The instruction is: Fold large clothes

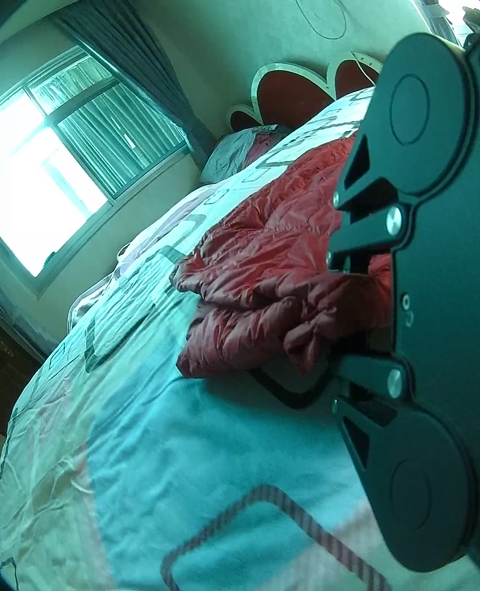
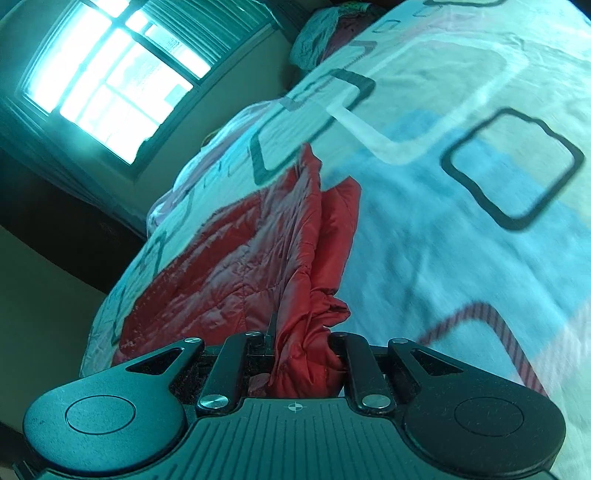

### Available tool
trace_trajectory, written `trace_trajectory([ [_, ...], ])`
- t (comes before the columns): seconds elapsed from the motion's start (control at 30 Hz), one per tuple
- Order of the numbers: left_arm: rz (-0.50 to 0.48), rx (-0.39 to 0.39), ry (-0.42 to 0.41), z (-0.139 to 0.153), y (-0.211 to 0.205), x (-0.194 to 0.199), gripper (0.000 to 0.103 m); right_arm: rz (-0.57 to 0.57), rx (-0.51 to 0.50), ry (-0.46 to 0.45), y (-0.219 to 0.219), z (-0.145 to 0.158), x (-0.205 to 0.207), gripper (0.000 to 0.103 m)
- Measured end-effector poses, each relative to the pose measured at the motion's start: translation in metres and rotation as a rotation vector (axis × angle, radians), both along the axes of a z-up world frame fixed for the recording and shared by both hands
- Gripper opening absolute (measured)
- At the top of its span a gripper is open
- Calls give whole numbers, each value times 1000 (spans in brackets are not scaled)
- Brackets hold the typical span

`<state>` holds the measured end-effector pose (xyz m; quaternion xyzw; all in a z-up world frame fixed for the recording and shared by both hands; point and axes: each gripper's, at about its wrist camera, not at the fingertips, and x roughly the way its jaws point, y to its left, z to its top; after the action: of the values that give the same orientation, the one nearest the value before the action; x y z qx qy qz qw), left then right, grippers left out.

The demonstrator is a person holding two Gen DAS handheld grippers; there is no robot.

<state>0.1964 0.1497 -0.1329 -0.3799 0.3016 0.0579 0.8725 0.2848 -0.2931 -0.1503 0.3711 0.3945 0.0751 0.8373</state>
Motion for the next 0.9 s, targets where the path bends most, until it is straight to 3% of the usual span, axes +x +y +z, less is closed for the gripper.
trace_trajectory([
  [0.1, -9, 6, 9, -4, 0, -7, 15, 6, -3, 13, -2, -6, -7, 13],
  [0.2, -16, 20, 25, -11, -1, -8, 24, 11, -6, 33, -4, -14, -6, 13],
  [0.27, -15, 23, 49, -15, 1, -10, 43, 14, 5, 37, -6, -18, -5, 16],
  [0.3, -7, 24, 46, -15, 4, -16, 47, 4, -8, 45, -9, -18, -6, 24],
  [0.37, 12, 50, 40, -11, 12, -31, 61, -66, -113, 52, -17, -11, -13, 75],
  [0.4, 25, 73, 43, -7, 16, -40, 62, -92, -136, 26, -25, -6, -19, 77],
  [0.43, 36, 101, 35, -3, 21, -50, 59, -107, -125, -3, -34, -2, -25, 77],
  [0.47, 50, 147, 26, 4, 24, -58, 44, -119, -112, -32, -43, 3, -31, 77],
  [0.5, 48, 203, 12, 12, 23, -63, 41, -123, -118, -60, -49, 8, -34, 76],
  [0.57, -3, 302, -20, 28, 11, -57, 41, -91, -146, -107, -51, 20, -32, 44],
  [0.6, -60, 308, -46, 33, 1, -45, 41, -63, -152, -118, -47, 24, -26, 40],
  [0.67, -171, 333, -70, 39, -26, -16, 41, 32, -188, -133, -24, 30, -6, 18],
  [0.8, -385, 431, -70, 38, -102, 56, 44, 263, -284, -166, 54, 35, 32, 18],
  [0.9, -444, 457, -49, 29, -136, 94, 46, 376, -366, -196, 106, 32, 51, 18],
])
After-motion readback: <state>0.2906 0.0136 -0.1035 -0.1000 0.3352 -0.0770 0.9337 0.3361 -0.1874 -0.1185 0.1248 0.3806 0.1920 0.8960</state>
